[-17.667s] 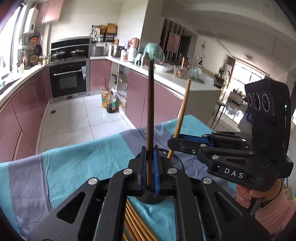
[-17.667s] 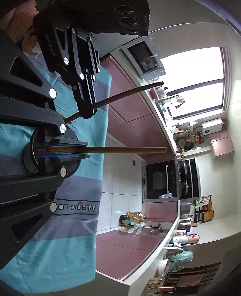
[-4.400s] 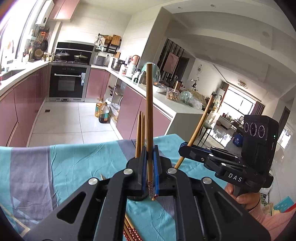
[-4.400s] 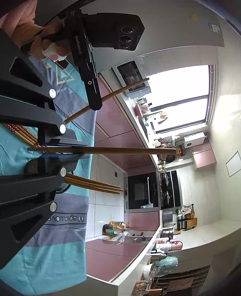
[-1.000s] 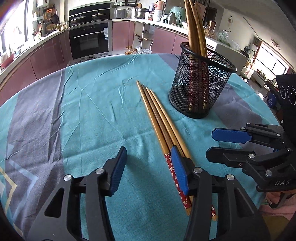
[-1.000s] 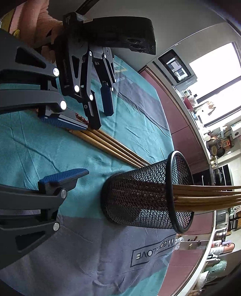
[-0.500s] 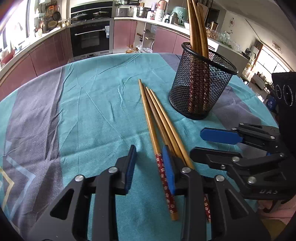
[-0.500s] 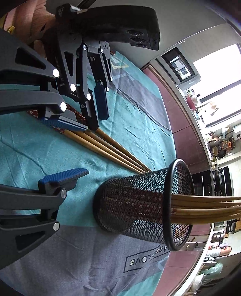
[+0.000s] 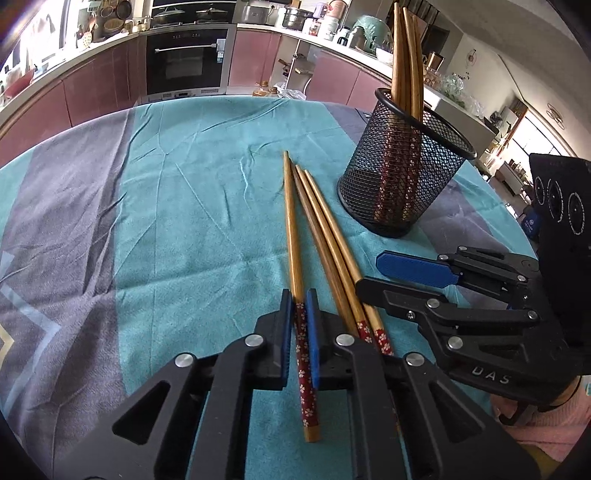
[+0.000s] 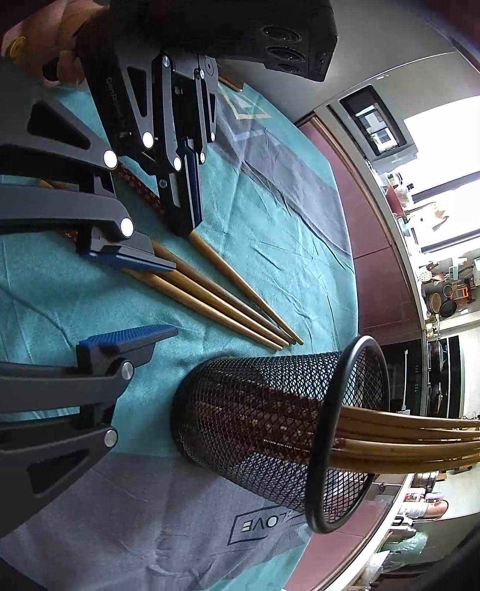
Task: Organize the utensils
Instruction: 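Lift the grasped chopstick with the left gripper and tilt it upright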
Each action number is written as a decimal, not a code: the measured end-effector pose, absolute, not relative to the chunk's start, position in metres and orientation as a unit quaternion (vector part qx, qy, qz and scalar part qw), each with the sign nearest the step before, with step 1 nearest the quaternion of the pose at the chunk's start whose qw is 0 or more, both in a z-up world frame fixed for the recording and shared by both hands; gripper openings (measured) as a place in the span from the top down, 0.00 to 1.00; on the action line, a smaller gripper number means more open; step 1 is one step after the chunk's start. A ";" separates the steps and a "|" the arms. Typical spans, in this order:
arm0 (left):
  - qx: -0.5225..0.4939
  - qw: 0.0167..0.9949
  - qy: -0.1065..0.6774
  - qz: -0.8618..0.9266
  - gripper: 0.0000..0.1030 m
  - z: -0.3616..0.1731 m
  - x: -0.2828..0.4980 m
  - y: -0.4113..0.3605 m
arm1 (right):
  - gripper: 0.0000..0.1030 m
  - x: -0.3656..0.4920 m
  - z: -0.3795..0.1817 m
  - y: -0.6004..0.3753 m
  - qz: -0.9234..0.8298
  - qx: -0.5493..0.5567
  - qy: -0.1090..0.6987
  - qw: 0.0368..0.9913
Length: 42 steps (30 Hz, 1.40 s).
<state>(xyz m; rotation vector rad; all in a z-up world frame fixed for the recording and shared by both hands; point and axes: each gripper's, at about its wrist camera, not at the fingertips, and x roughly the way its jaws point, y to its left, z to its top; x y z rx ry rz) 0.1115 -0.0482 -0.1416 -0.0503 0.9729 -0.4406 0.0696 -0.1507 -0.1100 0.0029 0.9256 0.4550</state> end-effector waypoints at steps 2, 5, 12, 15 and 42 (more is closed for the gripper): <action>-0.023 0.859 0.465 -0.214 0.92 -0.141 0.108 -0.047 | 0.78 0.069 -0.109 -0.152 0.214 -0.004 0.445 0.870; -0.015 0.858 0.465 -0.219 0.92 -0.141 0.106 -0.049 | 0.79 0.070 -0.109 -0.156 0.212 -0.003 0.447 0.869; 0.009 0.861 0.463 -0.211 0.90 -0.140 0.119 -0.060 | 0.78 0.077 -0.111 -0.151 0.205 -0.004 0.448 0.871; 0.019 0.862 0.462 -0.207 0.90 -0.140 0.128 -0.065 | 0.78 0.082 -0.112 -0.149 0.202 -0.002 0.447 0.872; -0.013 0.859 0.462 -0.220 0.93 -0.138 0.108 -0.062 | 0.94 0.069 -0.103 -0.164 0.241 0.050 0.442 0.862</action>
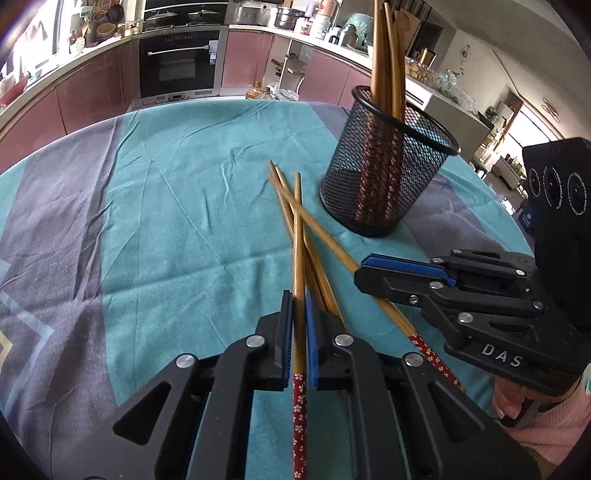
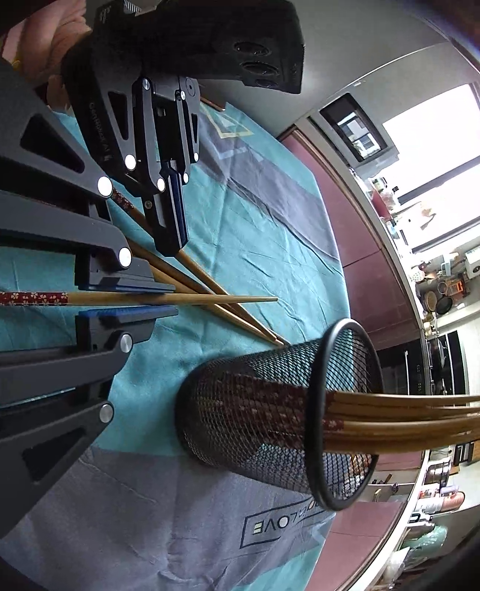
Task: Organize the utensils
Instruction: 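Lift the grasped chopstick with the left gripper and tilt it upright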
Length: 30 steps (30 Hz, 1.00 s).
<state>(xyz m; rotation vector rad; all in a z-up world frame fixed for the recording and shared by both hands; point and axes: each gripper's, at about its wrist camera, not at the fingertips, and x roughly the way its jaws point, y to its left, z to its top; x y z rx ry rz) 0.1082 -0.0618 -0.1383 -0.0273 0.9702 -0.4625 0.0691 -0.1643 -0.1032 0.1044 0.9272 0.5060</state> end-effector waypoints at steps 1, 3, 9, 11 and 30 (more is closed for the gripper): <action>-0.011 0.859 0.463 -0.220 0.93 -0.139 0.108 -0.062 | 0.94 0.069 -0.104 -0.163 0.239 0.045 0.443 0.863; -0.009 0.859 0.463 -0.217 0.93 -0.139 0.109 -0.063 | 0.94 0.070 -0.105 -0.164 0.238 0.043 0.445 0.863; -0.008 0.856 0.470 -0.215 0.92 -0.141 0.115 -0.067 | 0.92 0.073 -0.111 -0.158 0.231 0.032 0.452 0.861; -0.005 0.857 0.469 -0.213 0.91 -0.140 0.114 -0.068 | 0.92 0.074 -0.113 -0.158 0.232 0.032 0.453 0.860; -0.006 0.862 0.462 -0.210 0.93 -0.140 0.121 -0.071 | 0.94 0.078 -0.110 -0.160 0.235 0.031 0.448 0.862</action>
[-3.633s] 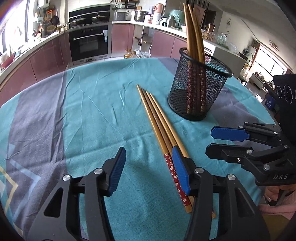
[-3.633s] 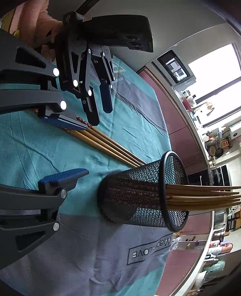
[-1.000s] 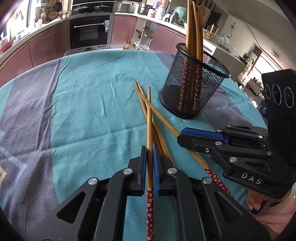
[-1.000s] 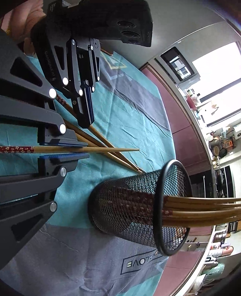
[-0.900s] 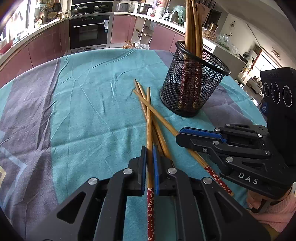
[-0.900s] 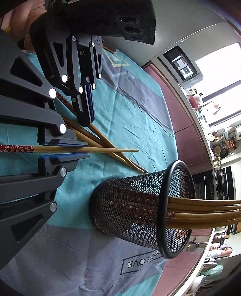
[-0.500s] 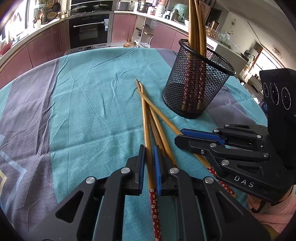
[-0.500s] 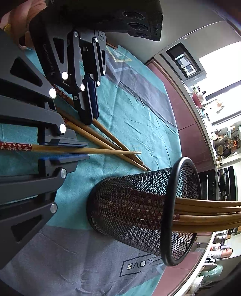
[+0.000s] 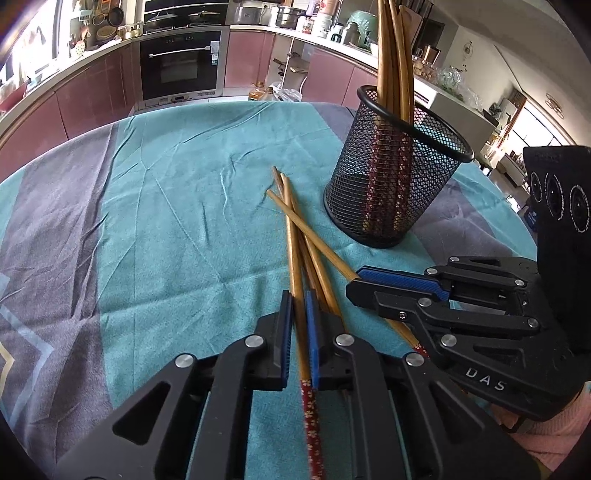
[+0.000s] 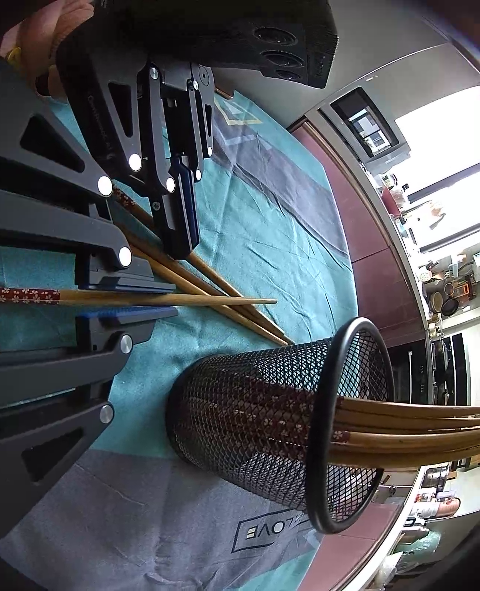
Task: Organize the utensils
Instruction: 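Lift the grasped chopstick with the left gripper and tilt it upright, then carry the upright chopstick with the left gripper over the mesh cup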
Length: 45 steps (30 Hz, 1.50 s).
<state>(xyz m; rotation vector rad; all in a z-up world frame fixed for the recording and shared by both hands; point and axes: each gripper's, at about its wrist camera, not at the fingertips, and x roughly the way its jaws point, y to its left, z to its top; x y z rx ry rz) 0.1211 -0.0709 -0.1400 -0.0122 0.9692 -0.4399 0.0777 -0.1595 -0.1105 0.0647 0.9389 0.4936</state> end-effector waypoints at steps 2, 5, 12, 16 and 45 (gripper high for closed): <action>-0.010 0.862 0.461 -0.212 0.93 -0.138 0.120 -0.069 | 0.94 0.076 -0.108 -0.161 0.236 0.032 0.445 0.863; -0.015 0.863 0.457 -0.214 0.93 -0.134 0.117 -0.067 | 0.94 0.073 -0.104 -0.164 0.239 0.035 0.439 0.865; -0.031 0.867 0.442 -0.228 0.93 -0.116 0.108 -0.055 | 0.94 0.063 -0.087 -0.170 0.252 0.041 0.416 0.873; -0.042 0.869 0.431 -0.241 0.93 -0.103 0.103 -0.049 | 0.94 0.057 -0.077 -0.177 0.256 0.050 0.404 0.877; -0.070 0.877 0.371 -0.297 0.93 -0.055 0.078 -0.047 | 0.94 0.040 -0.034 -0.203 0.263 0.079 0.341 0.899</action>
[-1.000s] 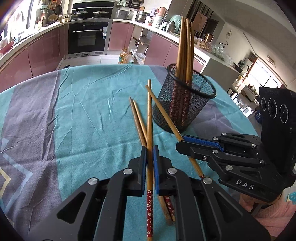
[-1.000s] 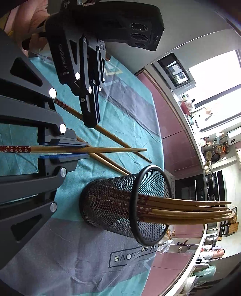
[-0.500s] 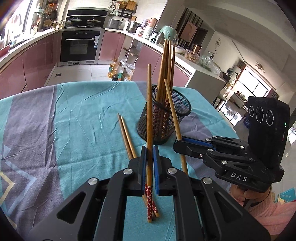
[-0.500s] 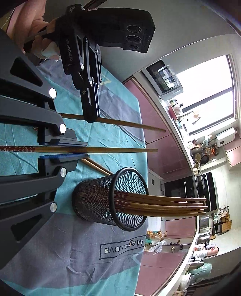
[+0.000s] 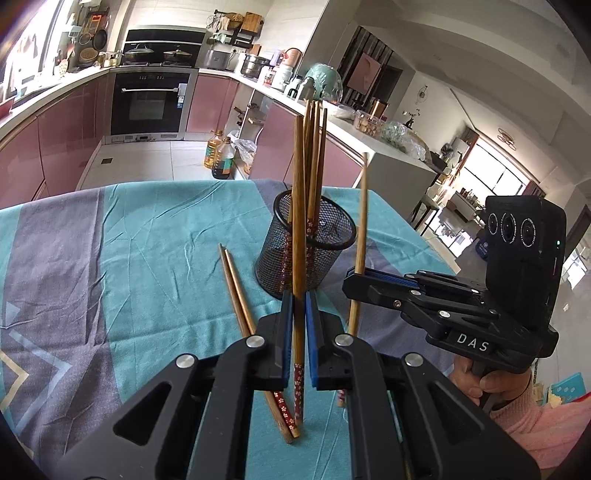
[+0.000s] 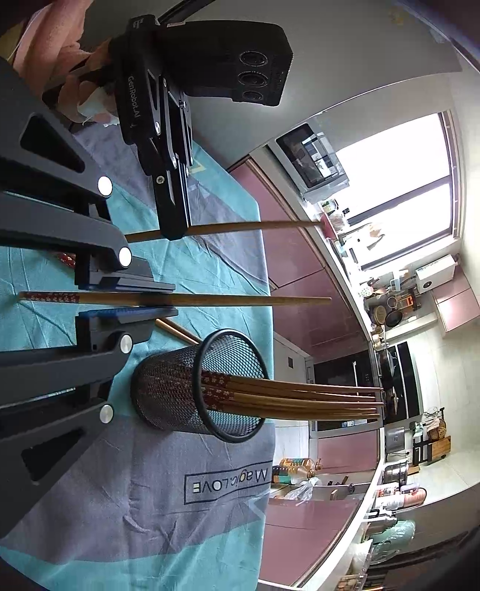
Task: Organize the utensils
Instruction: 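Carry the upright chopstick with the left gripper over the mesh cup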
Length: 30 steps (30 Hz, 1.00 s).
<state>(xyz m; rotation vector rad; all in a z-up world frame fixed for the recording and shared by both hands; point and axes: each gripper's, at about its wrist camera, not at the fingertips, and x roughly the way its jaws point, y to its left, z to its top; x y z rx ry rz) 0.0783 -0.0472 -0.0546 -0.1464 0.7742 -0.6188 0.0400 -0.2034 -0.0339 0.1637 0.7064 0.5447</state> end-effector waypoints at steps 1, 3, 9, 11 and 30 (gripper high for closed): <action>-0.071 0.877 0.369 -0.298 0.93 -0.053 0.078 -0.047 | 0.94 0.040 -0.032 -0.205 0.262 0.079 0.338 0.900; -0.072 0.878 0.365 -0.301 0.93 -0.049 0.077 -0.047 | 0.94 0.039 -0.028 -0.207 0.261 0.080 0.333 0.902; -0.074 0.880 0.354 -0.307 0.93 -0.040 0.076 -0.049 | 0.94 0.040 -0.019 -0.214 0.257 0.082 0.319 0.908; -0.074 0.881 0.351 -0.309 0.93 -0.037 0.076 -0.049 | 0.94 0.040 -0.016 -0.216 0.257 0.082 0.316 0.910; -0.071 0.893 0.318 -0.311 0.93 -0.012 0.081 -0.048 | 0.94 0.038 0.018 -0.230 0.243 0.071 0.269 0.929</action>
